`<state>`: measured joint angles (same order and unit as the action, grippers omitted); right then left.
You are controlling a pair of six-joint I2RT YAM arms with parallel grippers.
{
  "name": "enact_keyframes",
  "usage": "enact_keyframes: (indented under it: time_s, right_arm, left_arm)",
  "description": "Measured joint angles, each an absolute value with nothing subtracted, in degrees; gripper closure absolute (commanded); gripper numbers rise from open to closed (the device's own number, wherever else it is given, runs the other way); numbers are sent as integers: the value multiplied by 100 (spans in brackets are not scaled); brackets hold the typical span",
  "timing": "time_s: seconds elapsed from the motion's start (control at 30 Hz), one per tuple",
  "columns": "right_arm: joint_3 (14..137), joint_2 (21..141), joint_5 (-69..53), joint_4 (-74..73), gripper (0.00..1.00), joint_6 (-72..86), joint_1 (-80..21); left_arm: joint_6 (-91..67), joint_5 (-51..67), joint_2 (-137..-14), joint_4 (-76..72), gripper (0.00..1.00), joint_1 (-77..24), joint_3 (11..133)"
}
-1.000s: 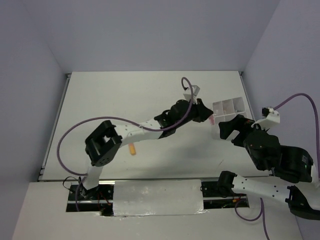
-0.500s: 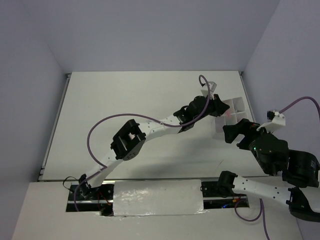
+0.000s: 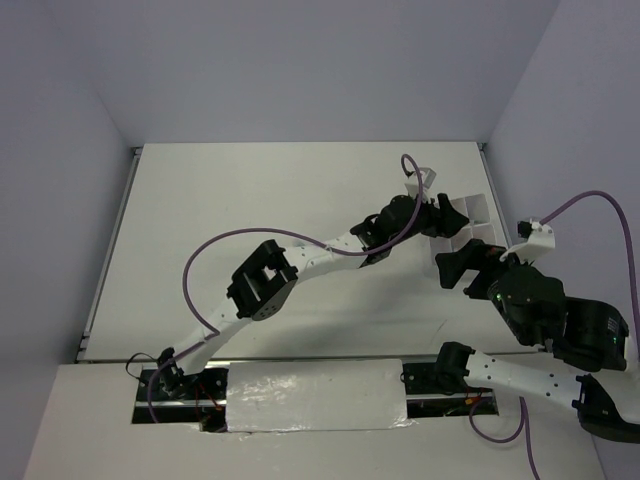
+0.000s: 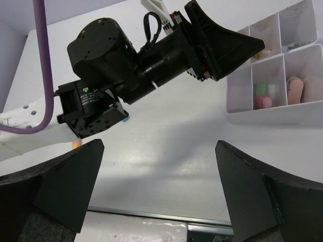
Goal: Sort the stationery into containers
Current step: Place the stationery in the storage box.
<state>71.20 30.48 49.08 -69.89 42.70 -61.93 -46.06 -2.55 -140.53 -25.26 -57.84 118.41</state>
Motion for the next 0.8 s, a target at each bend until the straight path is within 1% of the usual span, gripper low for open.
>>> enact_keyframes:
  time_s: [0.13,0.2,0.27,0.3,0.33,0.37,0.43,0.5,0.63,0.73,0.8]
  right_arm:
    - [7111,3048,4906,-6982,0,4244,-6193]
    - [7107,3048,4908,-6973,0,4226,-6193]
    - [7070,3046,4904,-6908,0,4156,-6193]
    - [7024,3039,4904,-6805,0,4091,-6193]
    - [6947,3026,4886,-6670,0,4023,-6193]
    - [6862,3020,4860,-6547,0,3929,-6193]
    - [6558,3030,4744,-6128,0,3699,-6193]
    - [6285,3153,4565,-5769,0,3474,-6184]
    - [5865,4104,3745,-4698,0,2810,-5911]
    - [5704,5367,2281,-3656,0,2233,-5256]
    - [5791,6342,1669,-3179,3,1944,-5033]
  left_arm:
    - [-4659,-183,-14049,-2550,23,-5784,11848]
    - [-4637,-176,-13955,-2600,20,-5784,11671]
    - [-4578,-290,-13649,-2453,14,-5760,11255]
    - [-4515,-386,-13461,-2274,13,-5756,11052]
    - [-4482,-502,-13207,-2062,9,-5741,10831]
    - [-4449,-620,-12949,-1806,8,-5714,10634]
    - [-4364,-1020,-12171,-1076,4,-5564,10175]
    - [-4362,-1389,-11380,-390,2,-5332,9741]
    - [-4381,-2115,-9502,873,1,-4493,8663]
    - [-4375,-2628,-8217,1857,1,-3769,7885]
    - [-4355,-2810,-7596,2390,1,-3588,7432]
